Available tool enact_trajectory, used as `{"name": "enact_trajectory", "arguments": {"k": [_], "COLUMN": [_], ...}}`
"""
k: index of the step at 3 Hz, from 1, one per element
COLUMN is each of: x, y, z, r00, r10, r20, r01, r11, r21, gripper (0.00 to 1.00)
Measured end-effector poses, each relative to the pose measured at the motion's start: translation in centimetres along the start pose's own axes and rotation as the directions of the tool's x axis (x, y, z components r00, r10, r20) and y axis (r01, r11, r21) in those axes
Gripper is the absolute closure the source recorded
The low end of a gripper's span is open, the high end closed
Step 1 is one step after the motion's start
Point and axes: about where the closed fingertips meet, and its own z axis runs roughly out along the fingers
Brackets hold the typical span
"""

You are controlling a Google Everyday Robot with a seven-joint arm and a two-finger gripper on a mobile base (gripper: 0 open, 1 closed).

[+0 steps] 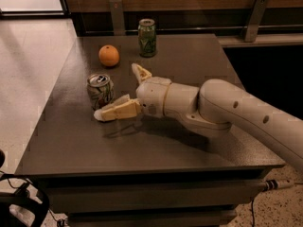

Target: Knock 7up can over

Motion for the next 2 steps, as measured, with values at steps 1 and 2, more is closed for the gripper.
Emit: {"name": "enact_trajectory", "arguments": {"k": [1,2], "x": [0.26,0.37], "y": [0.15,0.51], "z": [0.87,1.24], "r00": [0.998,0.996], "r10": [0.001,-0.001], "r20": [0.055,0.086], "r01": [-0.001,0.002], "r11": [1.0000,1.0000], "r21": [0.003,-0.008], "gripper": [0.00,0.16]}}
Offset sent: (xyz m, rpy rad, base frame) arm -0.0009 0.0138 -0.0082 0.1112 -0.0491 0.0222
